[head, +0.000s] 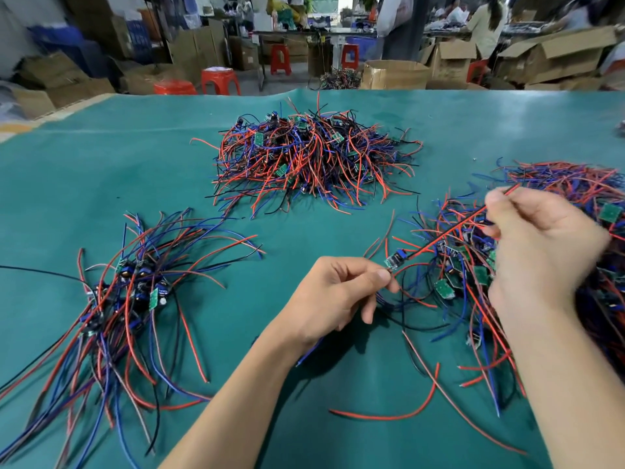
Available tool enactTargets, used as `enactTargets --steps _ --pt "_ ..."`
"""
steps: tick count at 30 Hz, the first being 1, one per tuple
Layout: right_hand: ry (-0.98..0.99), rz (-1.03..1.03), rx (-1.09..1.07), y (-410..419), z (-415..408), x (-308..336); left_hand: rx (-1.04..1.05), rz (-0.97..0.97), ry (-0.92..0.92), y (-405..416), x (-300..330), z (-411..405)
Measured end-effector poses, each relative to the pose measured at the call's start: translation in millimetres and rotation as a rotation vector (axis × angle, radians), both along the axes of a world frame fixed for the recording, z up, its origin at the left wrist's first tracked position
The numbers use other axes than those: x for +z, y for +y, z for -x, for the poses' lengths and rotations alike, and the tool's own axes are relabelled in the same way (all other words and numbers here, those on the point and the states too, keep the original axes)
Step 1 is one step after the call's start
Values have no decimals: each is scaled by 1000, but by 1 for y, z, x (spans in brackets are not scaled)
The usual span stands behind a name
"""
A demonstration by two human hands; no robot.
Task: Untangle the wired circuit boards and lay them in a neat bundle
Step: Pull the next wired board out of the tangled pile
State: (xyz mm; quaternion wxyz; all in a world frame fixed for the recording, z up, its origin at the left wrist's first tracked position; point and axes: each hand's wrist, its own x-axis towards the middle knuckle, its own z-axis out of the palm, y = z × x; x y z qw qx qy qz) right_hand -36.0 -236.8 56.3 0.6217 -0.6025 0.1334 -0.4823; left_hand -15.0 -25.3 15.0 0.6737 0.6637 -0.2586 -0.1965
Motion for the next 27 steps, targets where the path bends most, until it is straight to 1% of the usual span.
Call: enactTargets --steps 3,5,7,9,11,12,14,15,18,20,22,27 --pt "-55 32 -156 -6 -1 1 22 2 10 1 0 -1" --pt "-48 67 -264 -9 -2 0 81 25 33 2 0 -4" --pt "31 146 -247 2 -3 -7 140 93 81 1 0 -5" --pt "174 252 -76 26 -3 -16 167 155 117 1 1 -6" --pt "328 343 188 52 0 -21 161 183 123 1 2 -5" --pt "367 397 312 61 1 -23 154 184 120 1 2 -5" --pt "363 496 458 71 3 -25 137 158 103 2 4 -4" --pt "346 486 497 71 4 -25 128 144 90 2 5 -3" --pt "302 317 598 68 6 -21 104 124 67 3 7 -2" --pt "300 276 625 66 5 -19 82 117 61 3 8 -3" --pt "288 240 611 64 5 -16 73 130 56 2 8 -3" --pt "256 144 488 50 2 -8 -2 131 56 1 7 -2"
